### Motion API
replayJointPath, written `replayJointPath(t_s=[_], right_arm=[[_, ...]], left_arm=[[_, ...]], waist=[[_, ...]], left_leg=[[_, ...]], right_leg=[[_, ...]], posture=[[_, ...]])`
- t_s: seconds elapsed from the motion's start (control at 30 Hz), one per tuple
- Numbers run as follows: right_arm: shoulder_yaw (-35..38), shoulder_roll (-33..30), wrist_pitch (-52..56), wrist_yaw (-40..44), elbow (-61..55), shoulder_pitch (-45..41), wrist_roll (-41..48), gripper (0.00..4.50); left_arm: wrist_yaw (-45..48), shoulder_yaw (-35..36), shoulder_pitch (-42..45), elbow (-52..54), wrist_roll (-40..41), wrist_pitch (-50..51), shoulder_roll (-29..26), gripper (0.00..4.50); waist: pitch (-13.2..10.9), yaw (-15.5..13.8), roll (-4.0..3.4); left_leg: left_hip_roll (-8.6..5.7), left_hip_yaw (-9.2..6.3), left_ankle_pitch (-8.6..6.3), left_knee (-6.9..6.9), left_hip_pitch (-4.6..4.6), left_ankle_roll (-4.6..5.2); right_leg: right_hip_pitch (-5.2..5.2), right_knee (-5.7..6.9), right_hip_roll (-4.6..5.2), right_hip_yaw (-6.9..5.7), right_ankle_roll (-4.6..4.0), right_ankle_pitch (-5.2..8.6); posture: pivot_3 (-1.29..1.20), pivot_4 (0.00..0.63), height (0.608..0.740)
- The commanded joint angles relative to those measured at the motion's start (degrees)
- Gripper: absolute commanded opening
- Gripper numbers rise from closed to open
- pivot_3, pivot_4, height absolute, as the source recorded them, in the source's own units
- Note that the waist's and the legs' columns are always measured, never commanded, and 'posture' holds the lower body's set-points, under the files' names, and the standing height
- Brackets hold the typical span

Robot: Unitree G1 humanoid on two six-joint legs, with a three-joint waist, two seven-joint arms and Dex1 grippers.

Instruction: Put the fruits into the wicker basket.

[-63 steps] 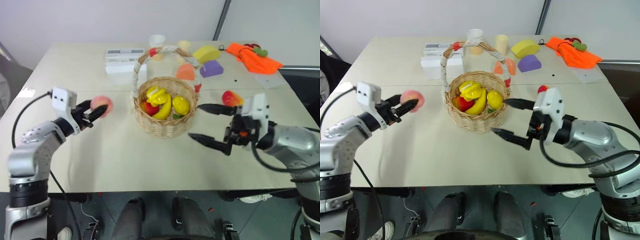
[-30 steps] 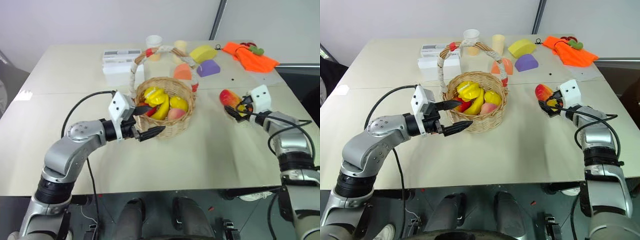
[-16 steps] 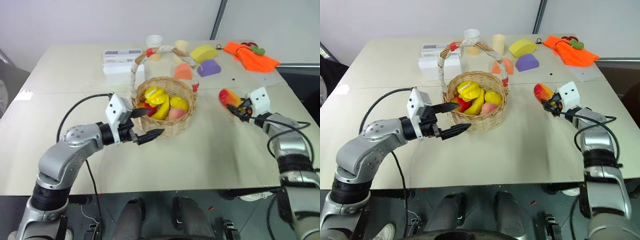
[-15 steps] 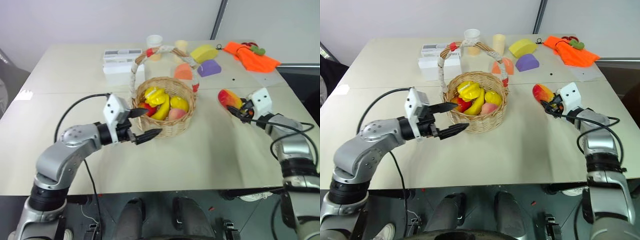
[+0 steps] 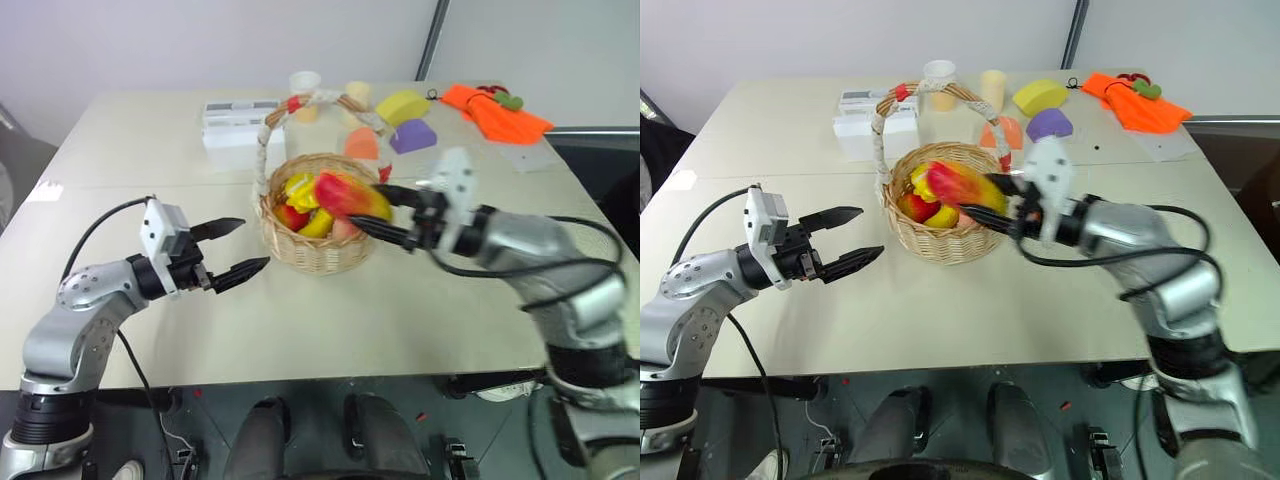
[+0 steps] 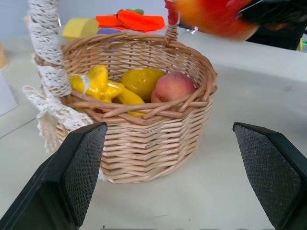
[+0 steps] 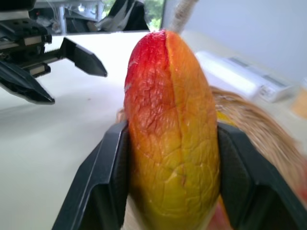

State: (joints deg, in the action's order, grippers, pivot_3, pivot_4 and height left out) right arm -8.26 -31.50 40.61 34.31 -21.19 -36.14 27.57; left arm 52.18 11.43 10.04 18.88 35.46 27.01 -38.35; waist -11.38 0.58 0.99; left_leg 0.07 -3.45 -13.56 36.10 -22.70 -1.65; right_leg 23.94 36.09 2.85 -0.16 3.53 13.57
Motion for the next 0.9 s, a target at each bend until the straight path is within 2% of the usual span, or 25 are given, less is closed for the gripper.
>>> replayJointPath(t_s=[0.03, 0.07, 0.17, 0.2, 0.37, 0.53, 0.63, 0.73, 0.9], right_arm=[[-2.13, 2.88, 1.01, -4.42, 5.09, -3.95, -5.20, 1.90], [-2.56, 3.19, 0.50, -4.24, 5.68, -4.17, -5.99, 2.95], [-2.48, 3.10, -0.61, -3.84, 5.50, -3.93, -7.75, 4.34], [-2.31, 3.05, -0.90, -3.70, 5.32, -3.81, -8.18, 4.45], [8.71, -4.28, -3.85, 6.46, -4.01, 6.08, 0.45, 4.45], [15.50, -8.34, -2.43, 7.74, -3.86, 13.17, 2.75, 4.45], [15.60, -6.39, -3.58, 3.87, 0.18, 12.02, 0.43, 4.45], [13.70, -1.87, -5.22, -0.14, 5.99, 7.68, -1.99, 4.45], [11.43, 4.55, -8.98, -2.29, 14.64, 2.13, -4.81, 4.45]], left_arm=[[-1.01, 0.92, -0.46, 3.07, 0.38, -0.79, -0.14, 4.50], [-1.41, 0.93, -0.69, 3.57, 0.48, -0.67, 0.02, 4.50], [-2.60, 1.02, -1.30, 4.78, 0.81, -0.27, 0.26, 4.50], [-2.88, 1.03, -1.43, 5.01, 0.92, -0.16, 0.26, 4.50], [-4.66, 0.66, -2.29, 7.01, 1.58, 0.48, 1.11, 4.50], [-4.15, 0.00, -1.55, 6.36, 1.87, 0.38, 1.44, 4.50], [-3.75, -1.11, -0.06, 5.10, 1.61, 0.07, 1.67, 4.50], [-3.63, -1.86, 1.24, 4.36, 1.46, -0.03, 2.05, 4.50], [-3.74, -2.17, 1.48, 4.73, 1.40, 0.06, 2.48, 4.50]], waist=[[0.02, -0.10, 0.01], [0.02, -0.18, 0.02], [0.02, -0.11, 0.01], [0.02, 0.00, 0.01], [0.02, -0.33, 0.01], [0.02, 0.27, 0.01], [0.02, 0.37, 0.02], [0.03, 0.49, 0.01], [0.03, 0.36, 0.00]], left_leg=[[-0.03, -0.01, 0.00, 0.00, -0.18, -0.01], [-0.05, -0.02, 0.03, 0.06, -0.49, -0.05], [-0.14, -0.02, 0.12, 0.03, -0.74, -0.19], [-0.15, 0.00, 0.11, 0.03, -0.74, -0.19], [-0.16, -0.04, 0.11, 0.05, -0.70, -0.17], [-0.12, 0.03, 0.11, 0.12, -0.55, -0.16], [0.00, 0.08, 0.11, 0.12, -0.43, -0.16], [0.19, 0.11, 0.12, 0.13, -0.36, -0.16], [0.37, 0.11, 0.13, 0.06, -0.33, -0.16]], right_leg=[[0.16, 0.01, 0.03, 0.00, 0.03, 0.01], [0.48, 0.07, 0.05, 0.00, 0.23, -0.10], [0.71, 0.05, 0.15, 0.00, 0.47, -0.25], [0.71, 0.04, 0.17, 0.00, 0.48, -0.25], [0.63, 0.03, 0.14, -0.03, 0.49, -0.23], [0.53, 0.06, 0.02, 0.01, 0.37, -0.21], [0.51, 0.11, -0.15, 0.04, 0.07, -0.24], [0.50, 0.14, -0.36, 0.04, -0.08, -0.33], [0.52, 0.19, -0.53, 0.04, 0.12, -0.44]], posture=[[0.00, 0.150, 0.740], [0.00, 0.150, 0.740], [0.00, 0.150, 0.740], [0.00, 0.150, 0.740], [0.00, 0.150, 0.740], [0.00, 0.150, 0.740], [0.00, 0.150, 0.740], [0.00, 0.150, 0.740], [0.00, 0.150, 0.740]])
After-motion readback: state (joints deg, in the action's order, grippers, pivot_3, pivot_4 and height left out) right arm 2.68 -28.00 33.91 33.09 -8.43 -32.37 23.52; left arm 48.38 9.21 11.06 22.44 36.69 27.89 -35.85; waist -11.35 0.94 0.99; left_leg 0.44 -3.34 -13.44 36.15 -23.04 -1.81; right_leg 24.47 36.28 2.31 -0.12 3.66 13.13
